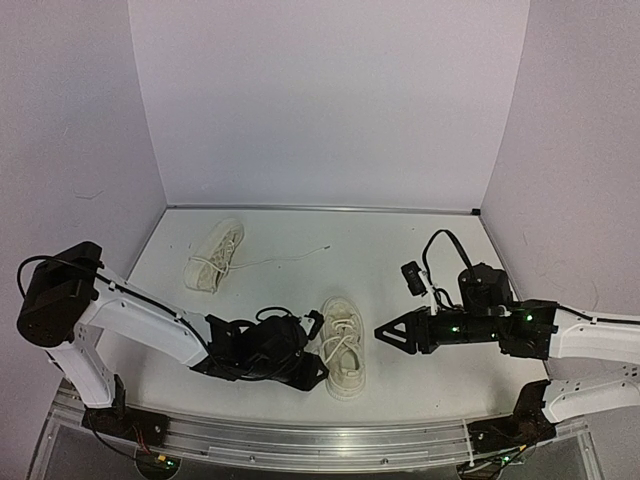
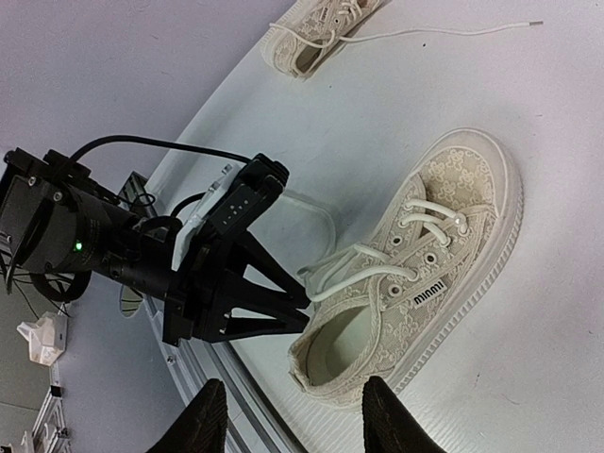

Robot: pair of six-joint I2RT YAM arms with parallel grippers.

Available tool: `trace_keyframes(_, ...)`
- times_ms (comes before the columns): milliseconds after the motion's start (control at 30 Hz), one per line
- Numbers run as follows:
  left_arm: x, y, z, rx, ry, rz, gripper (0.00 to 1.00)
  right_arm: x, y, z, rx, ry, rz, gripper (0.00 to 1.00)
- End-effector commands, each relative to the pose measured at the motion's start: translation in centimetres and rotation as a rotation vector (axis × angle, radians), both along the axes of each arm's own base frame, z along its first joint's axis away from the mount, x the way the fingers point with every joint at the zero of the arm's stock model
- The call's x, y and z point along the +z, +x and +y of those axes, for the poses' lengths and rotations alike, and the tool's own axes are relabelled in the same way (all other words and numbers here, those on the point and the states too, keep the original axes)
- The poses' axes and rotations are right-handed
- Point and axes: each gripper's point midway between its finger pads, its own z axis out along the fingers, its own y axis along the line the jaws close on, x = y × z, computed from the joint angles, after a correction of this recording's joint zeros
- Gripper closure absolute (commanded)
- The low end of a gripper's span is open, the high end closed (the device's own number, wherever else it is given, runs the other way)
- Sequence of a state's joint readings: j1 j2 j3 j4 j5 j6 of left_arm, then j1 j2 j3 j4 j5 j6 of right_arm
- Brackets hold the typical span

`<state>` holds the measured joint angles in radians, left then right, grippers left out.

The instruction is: Tie the shoes

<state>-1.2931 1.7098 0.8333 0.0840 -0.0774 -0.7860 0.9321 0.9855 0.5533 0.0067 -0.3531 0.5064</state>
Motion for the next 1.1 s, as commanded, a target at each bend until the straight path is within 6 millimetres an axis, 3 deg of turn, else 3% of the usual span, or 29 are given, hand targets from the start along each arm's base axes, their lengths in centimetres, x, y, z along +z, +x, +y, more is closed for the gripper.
trace_keyframes(0, 0.1, 0.9, -0.5, 0.004, -0.029, -0.009, 0.75, 0.6, 0.2, 0.0, -0.011, 0.02, -0.021, 0.54)
trace_keyframes(400, -0.6, 1.7, -1.1, -0.014, -0.035, -0.01, 0.83, 0.6, 0.2, 0.0, -0.011, 0.013, -0.022, 0.54)
trace_keyframes(933, -1.0, 3.1, -1.0, 0.017, -0.09, 0.006, 0.71, 0.5, 0.3, 0.3, -0.01, 0.006, -0.017, 0.54)
trace_keyframes(1067, -1.1, 3.1, -1.4, 0.005, -0.108, 0.021, 0.75, 0.5, 0.4, 0.2, -0.012, 0.006, -0.017, 0.54)
